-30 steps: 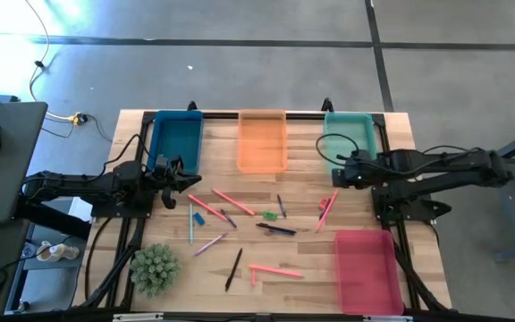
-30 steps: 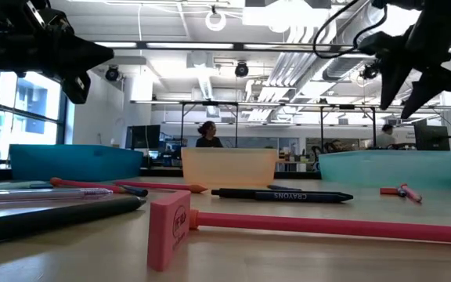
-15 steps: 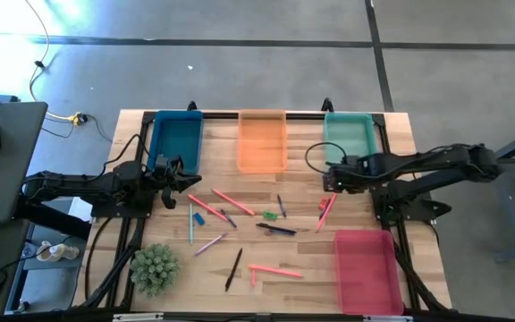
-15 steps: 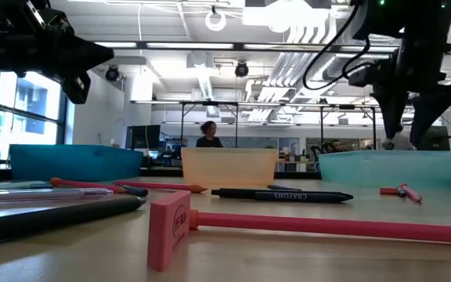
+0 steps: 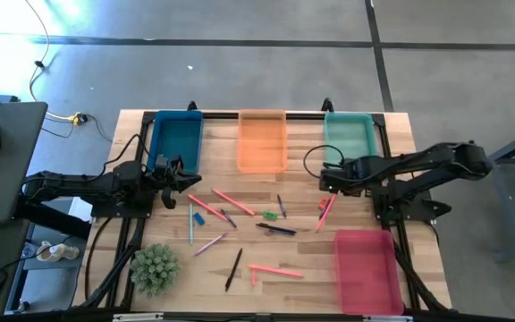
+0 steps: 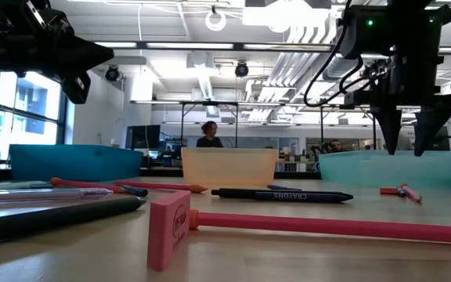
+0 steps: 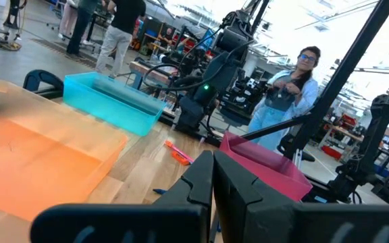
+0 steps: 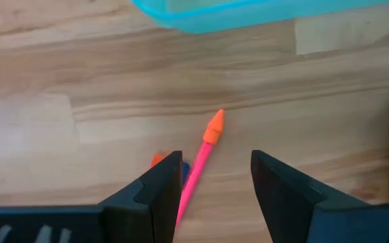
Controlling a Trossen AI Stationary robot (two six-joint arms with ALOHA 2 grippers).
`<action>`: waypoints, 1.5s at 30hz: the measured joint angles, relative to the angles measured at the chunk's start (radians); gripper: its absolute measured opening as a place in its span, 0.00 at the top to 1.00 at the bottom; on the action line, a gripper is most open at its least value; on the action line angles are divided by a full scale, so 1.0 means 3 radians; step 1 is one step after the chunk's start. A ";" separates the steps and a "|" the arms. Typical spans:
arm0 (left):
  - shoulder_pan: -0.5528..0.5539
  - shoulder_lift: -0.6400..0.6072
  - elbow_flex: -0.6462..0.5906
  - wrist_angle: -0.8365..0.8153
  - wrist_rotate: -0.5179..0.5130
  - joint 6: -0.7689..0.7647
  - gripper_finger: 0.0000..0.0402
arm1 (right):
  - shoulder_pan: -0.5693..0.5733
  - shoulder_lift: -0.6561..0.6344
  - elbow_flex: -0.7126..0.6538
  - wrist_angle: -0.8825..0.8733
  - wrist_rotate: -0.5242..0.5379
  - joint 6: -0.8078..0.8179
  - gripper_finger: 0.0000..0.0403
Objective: Sort crayons/erasers/pens/pencils in bins
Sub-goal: Put the pink pencil into the orange bin
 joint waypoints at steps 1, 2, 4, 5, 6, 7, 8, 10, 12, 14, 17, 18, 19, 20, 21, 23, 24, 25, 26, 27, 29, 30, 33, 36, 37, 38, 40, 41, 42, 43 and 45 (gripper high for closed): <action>0.0001 0.0001 0.0001 -0.0001 0.0000 -0.0002 1.00 | 0.0000 0.0021 -0.0001 0.0001 0.0023 0.0032 0.58; 0.0000 0.0000 0.0001 -0.0001 0.0000 -0.0008 1.00 | 0.0000 0.0041 -0.0001 0.0000 0.0038 0.0056 0.58; 0.0000 0.0000 0.0000 -0.0001 0.0000 -0.0008 1.00 | 0.0000 0.0076 -0.0001 0.0001 0.0055 0.0077 0.58; 0.0000 0.0000 0.0000 -0.0001 0.0000 -0.0006 1.00 | 0.0000 0.0095 -0.0001 0.0001 0.0055 0.0093 0.58; 0.0000 0.0001 0.0001 -0.0001 0.0000 -0.0008 1.00 | 0.0000 0.0117 -0.0001 0.0001 0.0056 0.0122 0.58; 0.0000 0.0000 0.0001 0.0000 0.0001 -0.0008 1.00 | 0.0000 0.0139 -0.0001 0.0001 0.0056 0.0138 0.58; 0.0000 0.0000 0.0001 -0.0001 0.0000 -0.0007 1.00 | 0.0000 0.0164 -0.0001 0.0008 0.0057 0.0146 0.58; 0.0000 0.0001 0.0001 -0.0001 0.0000 -0.0001 1.00 | 0.0000 0.0229 -0.0001 0.0046 0.0057 0.0151 0.58; 0.0000 0.0000 0.0000 -0.0001 0.0000 -0.0001 1.00 | 0.0000 0.0300 -0.0001 0.0106 0.0057 0.0150 0.58; 0.0001 -0.0001 0.0001 -0.0001 0.0001 -0.0001 1.00 | 0.0000 0.0375 -0.0001 0.0142 0.0057 0.0151 0.58; 0.0000 -0.0001 0.0001 -0.0001 0.0000 -0.0001 1.00 | 0.0000 0.0491 -0.0001 0.0185 0.0057 0.0151 0.58; -0.0001 -0.0001 0.0000 -0.0001 0.0000 -0.0001 1.00 | 0.0000 0.0532 -0.0001 0.0210 0.0056 0.0151 0.58; 0.0000 0.0000 0.0000 -0.0001 0.0001 0.0000 1.00 | 0.0000 0.0568 -0.0001 0.0238 0.0055 0.0151 0.58; 0.0000 0.0001 0.0000 -0.0001 0.0000 0.0000 1.00 | 0.0000 0.0603 -0.0001 0.0255 0.0055 0.0154 0.58; 0.0000 0.0000 0.0001 -0.0001 0.0000 -0.0001 1.00 | 0.0000 0.0645 -0.0001 0.0264 0.0055 0.0182 0.58; -0.0001 -0.0001 0.0001 -0.0001 0.0000 0.0000 1.00 | 0.0000 0.0717 -0.0001 0.0288 0.0057 0.0225 0.58; 0.0001 0.0000 0.0000 -0.0001 0.0000 -0.0001 1.00 | 0.0000 0.0748 -0.0001 0.0309 0.0057 0.0227 0.58; 0.0000 0.0000 0.0000 -0.0001 0.0001 -0.0001 1.00 | 0.0000 0.0779 -0.0001 0.0326 0.0057 0.0228 0.58; 0.0000 0.0000 0.0001 -0.0001 0.0000 -0.0004 1.00 | 0.0000 0.0807 -0.0001 0.0334 0.0057 0.0236 0.58; -0.0001 0.0000 0.0000 -0.0001 0.0000 -0.0008 1.00 | 0.0000 0.0825 -0.0001 0.0342 0.0057 0.0242 0.58; -0.0001 0.0001 0.0001 -0.0001 0.0001 -0.0008 1.00 | 0.0000 0.0864 -0.0001 0.0366 0.0069 0.0288 0.58; -0.0001 -0.0001 0.0000 -0.0001 0.0000 -0.0005 1.00 | -0.0001 0.0883 -0.0001 0.0363 0.0075 0.0295 0.58; -0.0001 0.0000 0.0000 -0.0001 0.0001 -0.0003 1.00 | -0.0016 0.0952 -0.0001 0.0361 0.0077 0.0297 0.58; -0.0001 0.0001 0.0000 -0.0001 0.0001 -0.0007 1.00 | -0.0031 0.1014 0.0003 0.0369 0.0053 0.0298 0.58; 0.0000 0.0001 0.0001 -0.0001 0.0001 -0.0004 1.00 | -0.0031 0.1031 0.0006 0.0375 0.0052 0.0298 0.58; 0.0000 -0.0001 0.0000 -0.0001 0.0001 -0.0005 1.00 | -0.0031 0.1044 0.0009 0.0385 0.0054 0.0297 0.58; 0.0001 0.0000 0.0001 -0.0001 0.0001 -0.0007 1.00 | -0.0031 0.1046 0.0009 0.0393 0.0052 0.0297 0.58; 0.0000 0.0001 0.0001 -0.0001 0.0001 -0.0005 1.00 | -0.0031 0.1046 0.0009 0.0393 0.0053 0.0297 0.58; 0.0000 0.0000 0.0000 -0.0001 0.0001 -0.0005 1.00 | -0.0031 0.1046 0.0009 0.0390 0.0051 0.0297 0.58; 0.0001 0.0000 0.0000 -0.0001 0.0001 -0.0008 1.00 | -0.0031 0.1045 0.0009 0.0386 0.0046 0.0297 0.58; 0.0001 -0.0001 0.0001 -0.0002 0.0001 -0.0006 1.00 | -0.0031 0.1045 0.0009 0.0389 0.0039 0.0297 0.60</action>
